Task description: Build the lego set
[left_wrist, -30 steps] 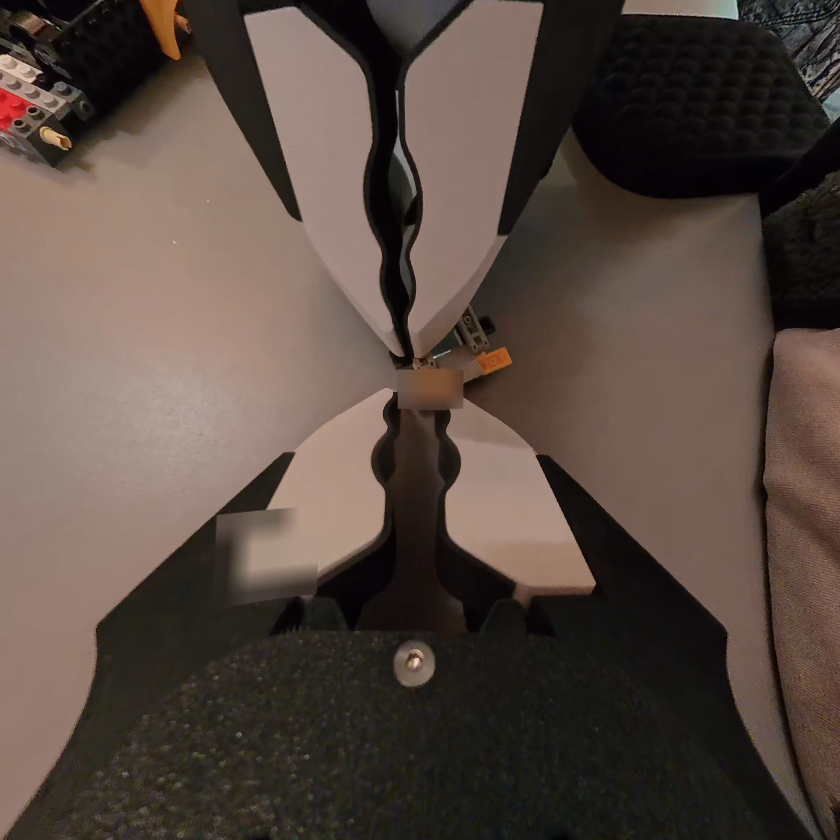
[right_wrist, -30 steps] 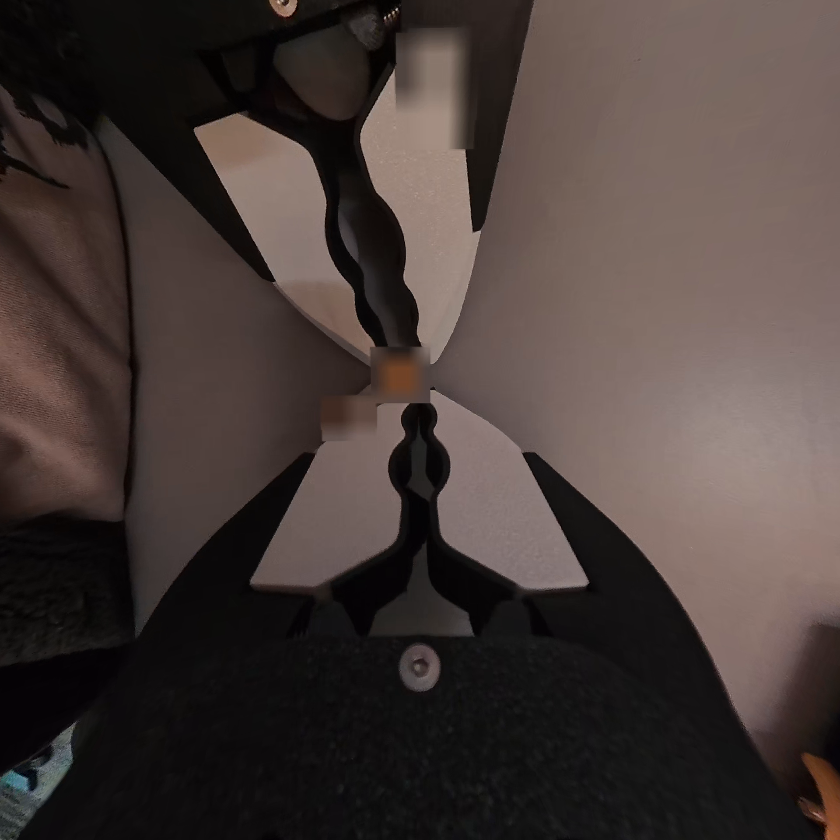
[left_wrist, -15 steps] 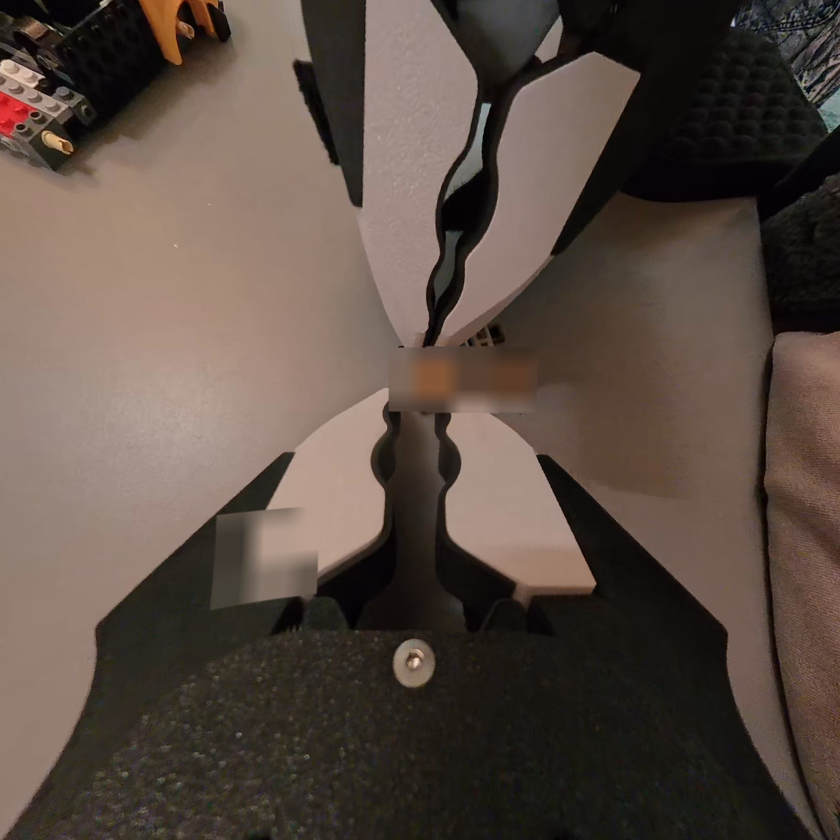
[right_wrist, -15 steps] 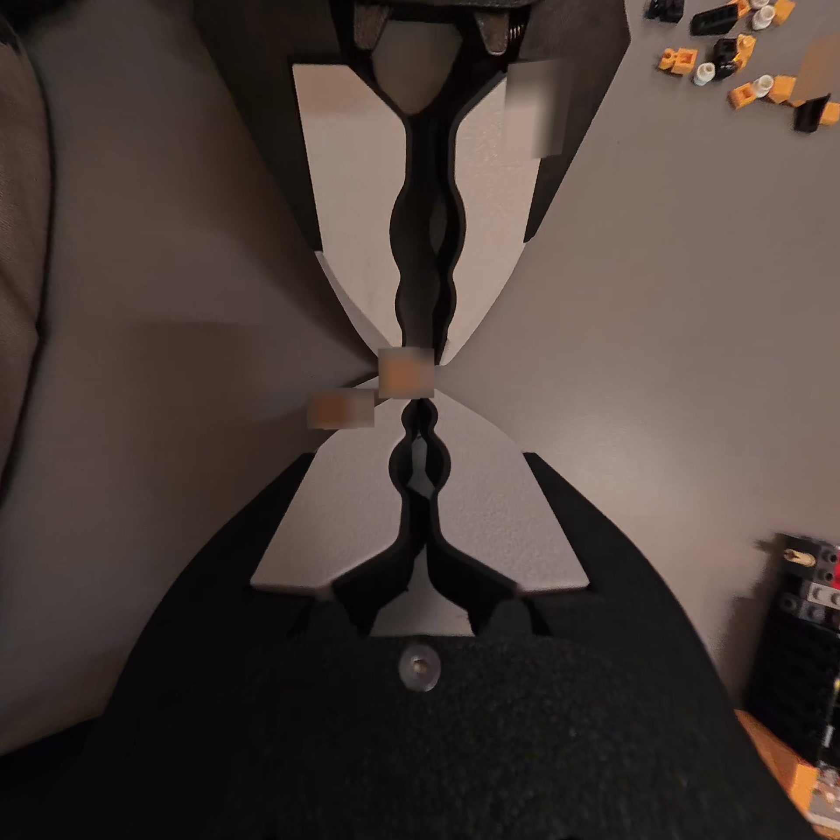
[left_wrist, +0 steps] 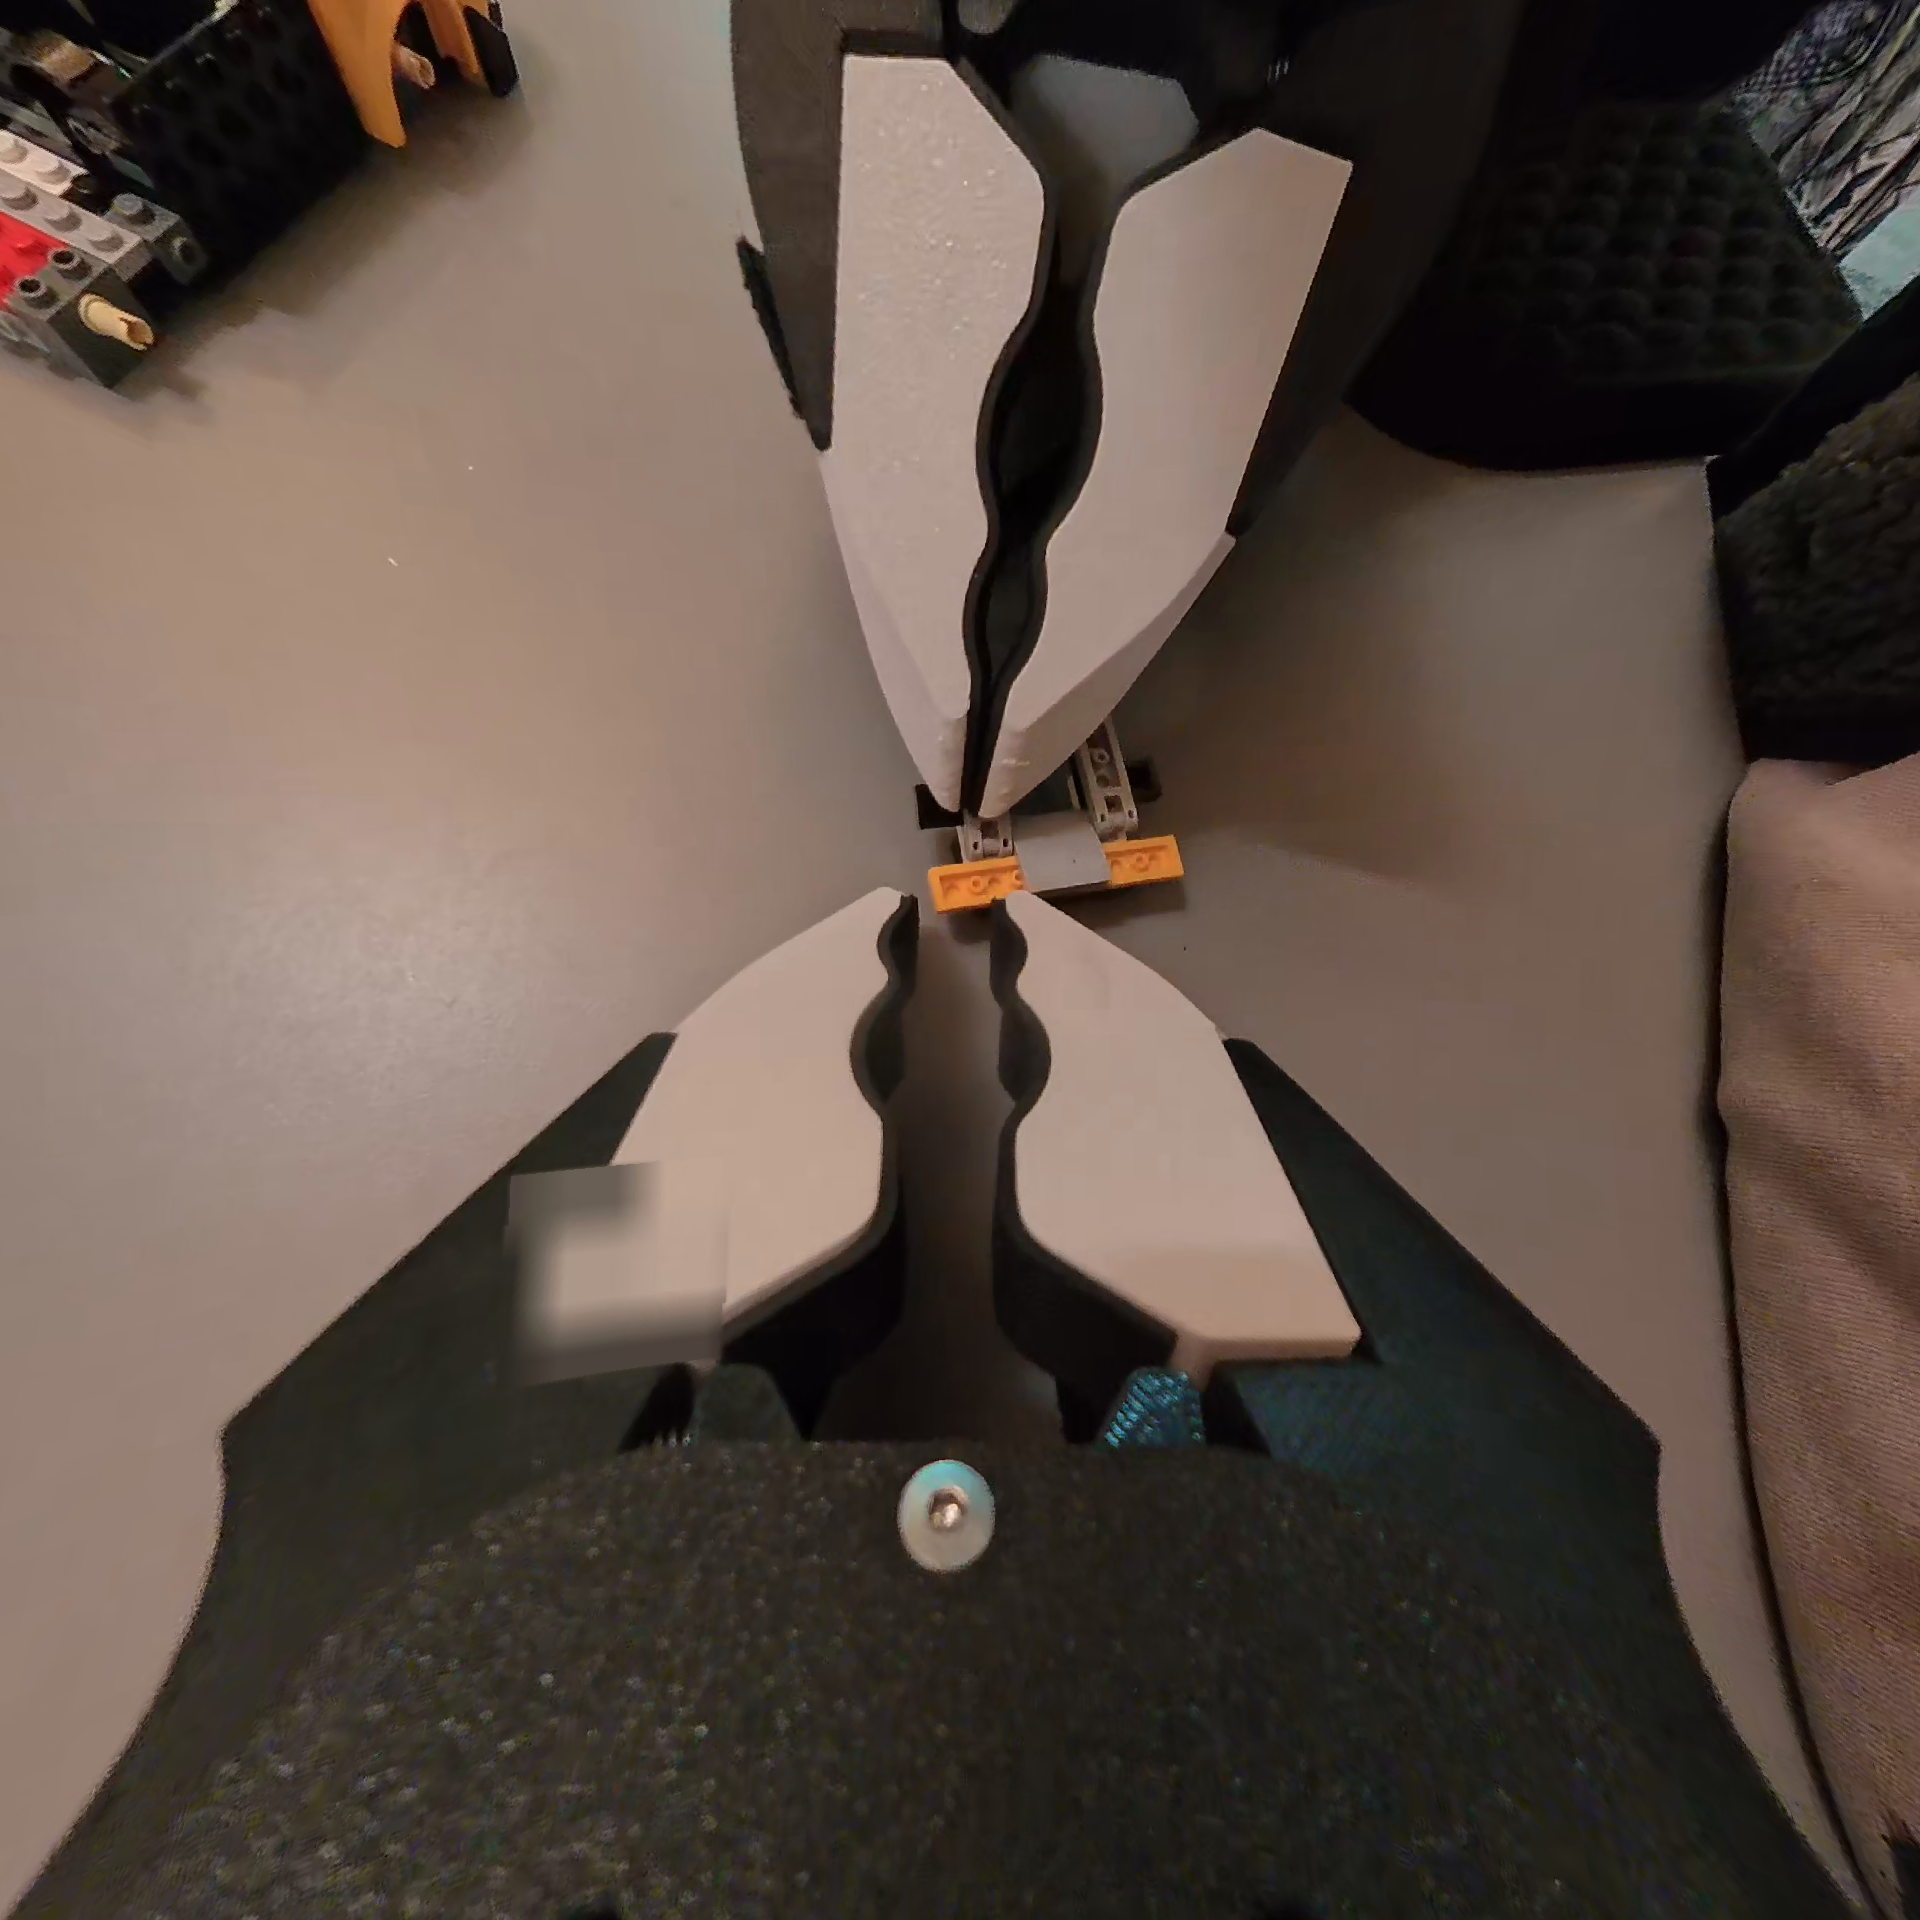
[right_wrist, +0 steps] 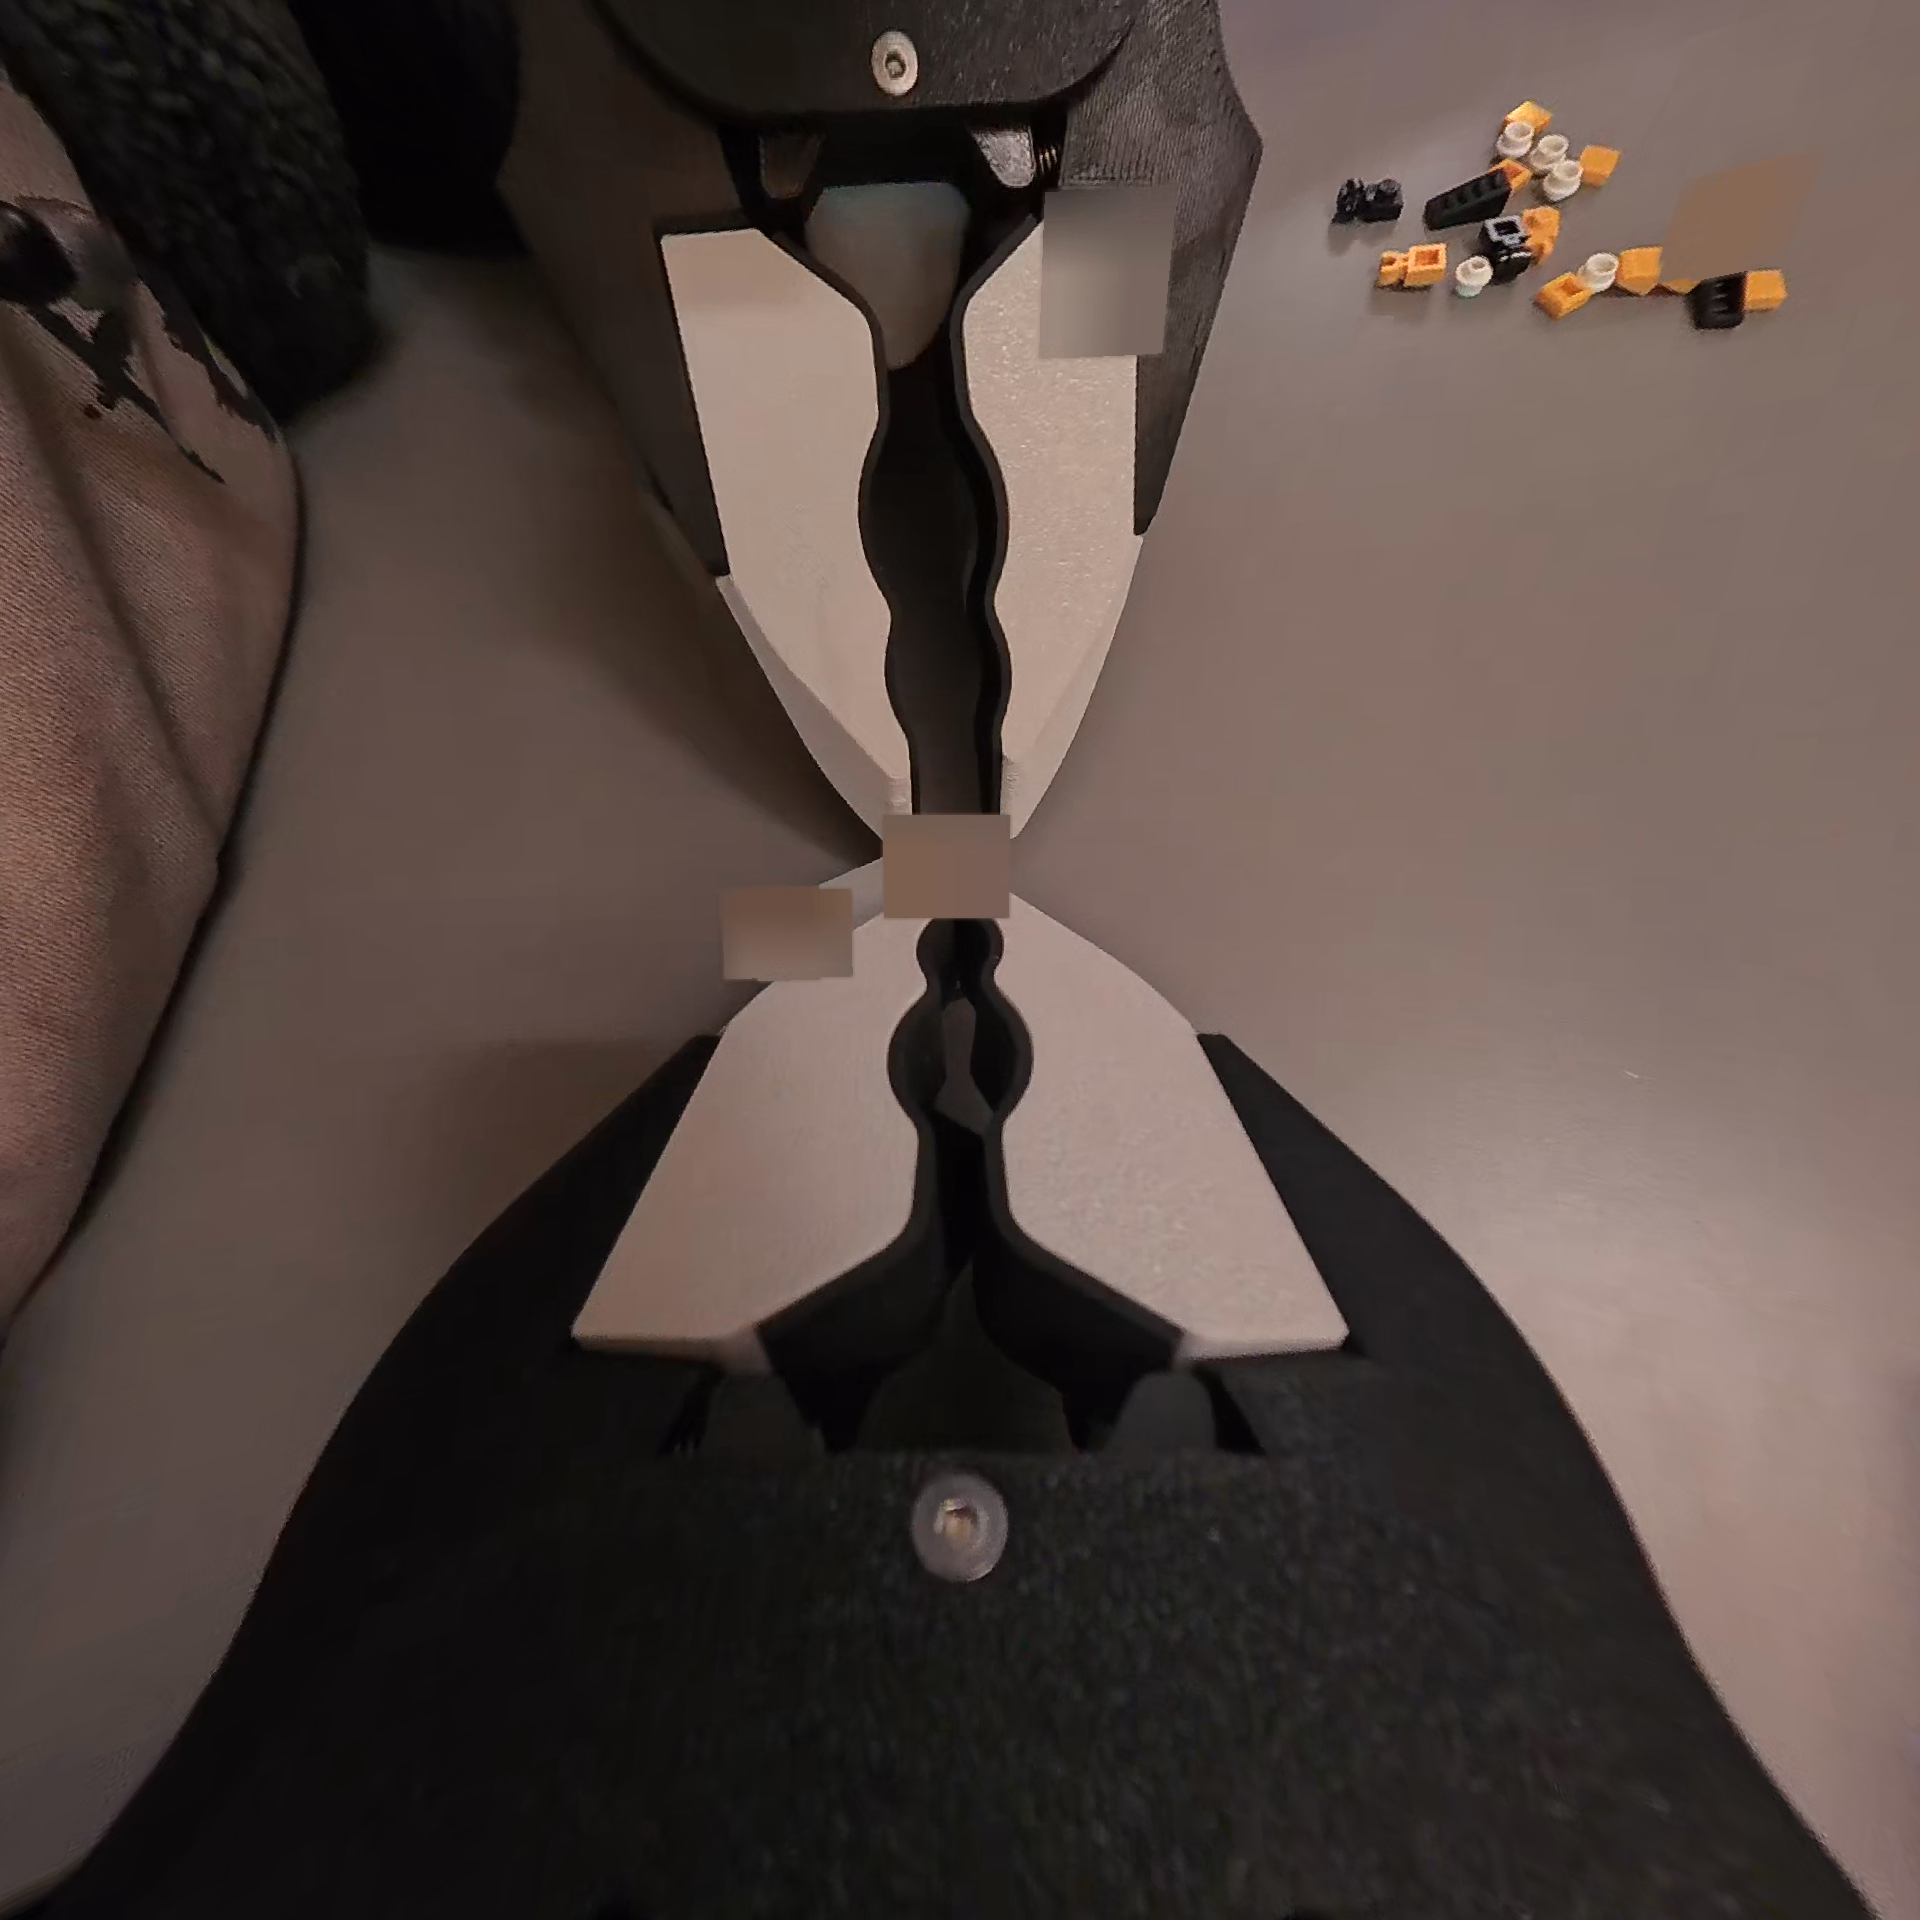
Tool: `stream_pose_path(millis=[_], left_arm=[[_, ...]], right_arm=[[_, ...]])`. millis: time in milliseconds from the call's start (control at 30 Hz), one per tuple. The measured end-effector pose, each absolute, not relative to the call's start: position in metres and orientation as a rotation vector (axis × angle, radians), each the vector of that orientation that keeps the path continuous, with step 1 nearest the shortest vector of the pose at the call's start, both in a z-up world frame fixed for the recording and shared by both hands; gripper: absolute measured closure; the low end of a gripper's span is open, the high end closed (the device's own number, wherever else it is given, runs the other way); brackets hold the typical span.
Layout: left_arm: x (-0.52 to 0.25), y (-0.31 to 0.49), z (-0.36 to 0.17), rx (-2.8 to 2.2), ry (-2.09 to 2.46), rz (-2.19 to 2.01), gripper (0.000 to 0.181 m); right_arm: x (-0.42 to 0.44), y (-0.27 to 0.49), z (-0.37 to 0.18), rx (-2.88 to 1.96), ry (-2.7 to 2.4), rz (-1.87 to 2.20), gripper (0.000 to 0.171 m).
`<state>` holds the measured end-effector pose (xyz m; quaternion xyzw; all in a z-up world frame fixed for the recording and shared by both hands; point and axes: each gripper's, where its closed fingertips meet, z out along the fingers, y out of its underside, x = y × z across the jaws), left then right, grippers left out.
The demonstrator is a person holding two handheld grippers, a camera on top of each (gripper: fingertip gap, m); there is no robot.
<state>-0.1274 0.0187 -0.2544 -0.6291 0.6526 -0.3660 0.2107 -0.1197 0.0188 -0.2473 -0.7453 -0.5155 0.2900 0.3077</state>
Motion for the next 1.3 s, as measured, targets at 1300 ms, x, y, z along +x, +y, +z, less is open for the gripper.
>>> stream_pose_path(millis=[1300], left_arm=[[-0.129,0.013,-0.253,-1.666,1.873,-1.034,0.168]], right_arm=[[-0.119,0.003,-0.255,-2.563,-1.163,1.253,0.157]])
